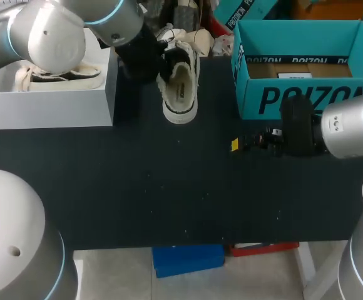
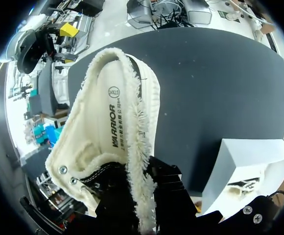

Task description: Take the shoe out of the shoebox, open the shoe tongue, remove and reinsert the insole, then place the shoe into the shoebox

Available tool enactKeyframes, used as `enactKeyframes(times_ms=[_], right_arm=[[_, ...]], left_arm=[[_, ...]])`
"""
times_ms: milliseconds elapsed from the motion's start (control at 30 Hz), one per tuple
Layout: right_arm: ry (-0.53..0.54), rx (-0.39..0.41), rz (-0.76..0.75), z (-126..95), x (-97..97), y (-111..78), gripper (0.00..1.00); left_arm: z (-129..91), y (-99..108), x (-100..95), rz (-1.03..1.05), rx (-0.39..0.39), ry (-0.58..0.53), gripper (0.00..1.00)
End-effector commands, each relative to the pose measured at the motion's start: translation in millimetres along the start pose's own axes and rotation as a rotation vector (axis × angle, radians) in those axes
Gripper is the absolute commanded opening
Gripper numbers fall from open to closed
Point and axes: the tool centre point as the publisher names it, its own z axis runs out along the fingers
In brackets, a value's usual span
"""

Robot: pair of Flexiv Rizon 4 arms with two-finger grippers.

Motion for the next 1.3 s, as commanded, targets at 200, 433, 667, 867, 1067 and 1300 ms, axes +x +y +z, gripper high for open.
enactKeyframes(times_ms=[200,433,667,867,1067,1300], right_arm=[[-0.003,0.000,0.001,1.4,1.3,-0.1,1.00],[-0.003,0.000,0.001,1.4,1.3,-0.1,1.00],[-0.003,0.000,0.001,1.4,1.3,-0.1,1.00],[-0.003,0.000,0.001,1.4,1.3,-0.1,1.00],[-0.003,0.000,0.001,1.4,1.3,-0.1,1.00],[-0.003,0.000,0.001,1.4,1.3,-0.1,1.00]], left_arm=[[49.4,-15.9,12.7,-0.036,0.097,-0.022,0.00],[90.3,-37.8,24.0,-0.061,0.176,-0.021,0.00],[127.7,-61.4,38.0,-0.066,0.232,-0.020,0.00],[153.1,-74.0,51.3,-0.071,0.270,-0.027,0.00],[171.7,-81.0,62.5,-0.058,0.284,-0.025,0.00],[181.5,-90.1,68.6,-0.064,0.307,-0.015,0.22]])
